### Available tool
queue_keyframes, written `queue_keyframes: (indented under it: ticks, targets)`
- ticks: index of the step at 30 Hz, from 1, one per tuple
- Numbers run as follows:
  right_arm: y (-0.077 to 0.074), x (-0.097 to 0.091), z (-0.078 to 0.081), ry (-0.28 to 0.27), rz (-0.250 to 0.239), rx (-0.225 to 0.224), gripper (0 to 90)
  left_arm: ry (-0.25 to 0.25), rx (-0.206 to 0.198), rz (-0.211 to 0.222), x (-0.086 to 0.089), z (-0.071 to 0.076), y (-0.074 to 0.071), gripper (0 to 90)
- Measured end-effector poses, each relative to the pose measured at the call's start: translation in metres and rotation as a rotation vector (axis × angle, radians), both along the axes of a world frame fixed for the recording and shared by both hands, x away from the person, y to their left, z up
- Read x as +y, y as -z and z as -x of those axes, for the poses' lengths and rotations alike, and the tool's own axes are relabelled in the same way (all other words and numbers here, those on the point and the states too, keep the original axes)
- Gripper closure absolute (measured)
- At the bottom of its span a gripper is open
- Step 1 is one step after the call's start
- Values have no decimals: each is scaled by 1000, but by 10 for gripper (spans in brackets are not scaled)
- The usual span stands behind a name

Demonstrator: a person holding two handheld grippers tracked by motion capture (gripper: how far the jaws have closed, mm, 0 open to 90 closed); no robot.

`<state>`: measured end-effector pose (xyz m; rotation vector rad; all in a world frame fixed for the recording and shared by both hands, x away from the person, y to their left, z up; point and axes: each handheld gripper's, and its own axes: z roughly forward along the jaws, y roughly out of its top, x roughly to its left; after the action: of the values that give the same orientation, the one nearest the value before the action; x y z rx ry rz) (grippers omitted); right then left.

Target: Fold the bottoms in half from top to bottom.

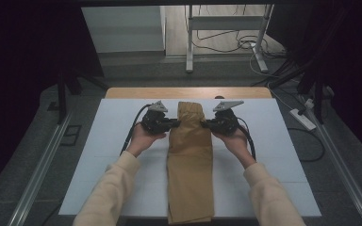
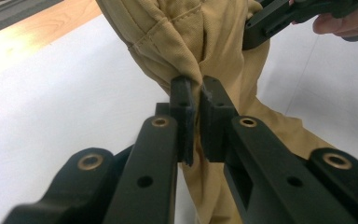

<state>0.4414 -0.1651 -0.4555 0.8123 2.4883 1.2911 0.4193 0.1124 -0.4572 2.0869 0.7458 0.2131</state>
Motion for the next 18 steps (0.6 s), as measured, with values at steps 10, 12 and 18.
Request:
queue_keyframes:
  ticks: [10,12,18]
  targets:
    - [0,-3,13,-22,-10,-4,846,22,-7,9,1,13,0,841]
    - [1,-4,16,-26,-11,-5,846,23,-6,14,1,15,1,841]
    - [2,-3,23,-37,-4,0,846,32,-3,19,2,22,4,841]
